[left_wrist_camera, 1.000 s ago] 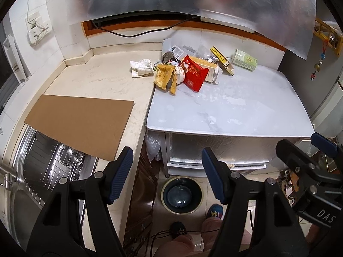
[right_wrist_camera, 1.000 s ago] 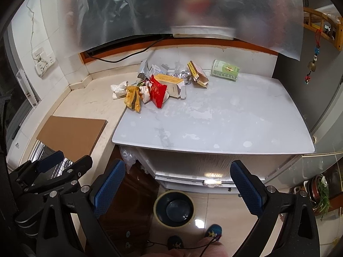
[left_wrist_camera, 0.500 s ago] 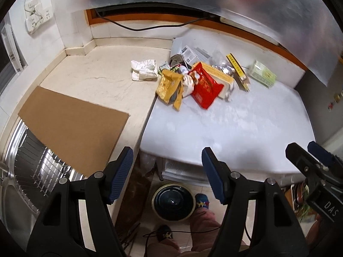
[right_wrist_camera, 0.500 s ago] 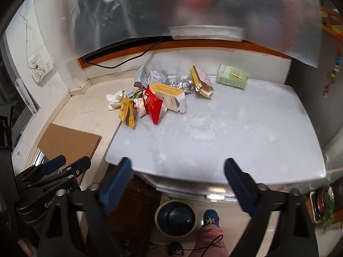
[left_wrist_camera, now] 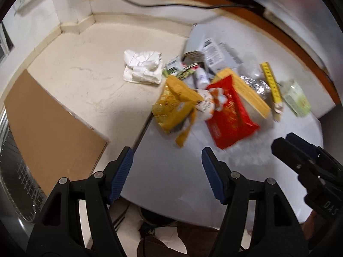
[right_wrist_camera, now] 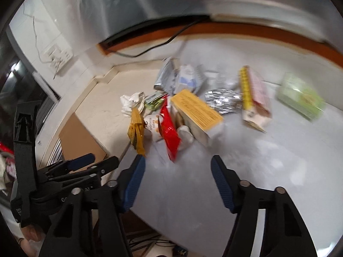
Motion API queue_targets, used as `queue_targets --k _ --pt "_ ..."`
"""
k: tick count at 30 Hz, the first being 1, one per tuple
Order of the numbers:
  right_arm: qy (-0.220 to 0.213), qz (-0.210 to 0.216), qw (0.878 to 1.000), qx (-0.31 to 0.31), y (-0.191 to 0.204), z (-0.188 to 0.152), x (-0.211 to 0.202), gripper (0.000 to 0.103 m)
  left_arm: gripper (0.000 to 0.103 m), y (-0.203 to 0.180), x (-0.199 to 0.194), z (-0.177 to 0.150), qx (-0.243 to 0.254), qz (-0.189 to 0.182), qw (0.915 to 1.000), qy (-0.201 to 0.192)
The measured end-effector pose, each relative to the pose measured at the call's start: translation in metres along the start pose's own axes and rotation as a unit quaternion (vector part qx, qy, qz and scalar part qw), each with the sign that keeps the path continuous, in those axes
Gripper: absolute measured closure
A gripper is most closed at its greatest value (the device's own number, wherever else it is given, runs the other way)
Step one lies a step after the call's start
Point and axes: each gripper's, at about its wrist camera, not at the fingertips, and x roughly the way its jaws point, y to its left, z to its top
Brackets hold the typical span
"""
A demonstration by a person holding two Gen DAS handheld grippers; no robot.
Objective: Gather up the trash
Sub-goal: 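Grasp the yellow snack bag with the left tool while the right tool grasps the red wrapper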
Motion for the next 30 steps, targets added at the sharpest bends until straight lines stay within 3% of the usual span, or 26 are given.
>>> queue_targets --k 6,11,14,21,25,30 --pt "0.045 0.025 0.998 -0.034 -0.008 0.035 0.071 0.055 0.04 0.012 0.042 0.017 -0.044 -0.008 0.9987 0.023" --pt "0.06 0.033 0.996 -0.06 -0.009 0.047 0.107 0.075 0.04 0.012 0.058 0.023 -0.051 -0.008 0.9982 0.03" --pt "0.051 0.043 0.995 -0.072 -0.009 0.051 0.112 0.086 0.04 0.004 0.063 0.027 -0.043 -0.011 0.9985 0.032" --pt "0.037 0.058 0.994 -0.084 -0.009 0.046 0.098 0.088 0.04 0.002 0.08 0.039 -0.044 0.002 0.9982 0.04" --pt "0.032 0.069 0.994 -0.084 -0.013 0.042 0.089 0.09 0.071 0.016 0.084 0.04 -0.069 -0.017 0.9966 0.042" --pt "0.023 0.074 0.994 -0.081 -0.02 0.037 0.069 0.091 0.09 0.028 0.082 0.035 -0.088 -0.03 0.995 0.036"
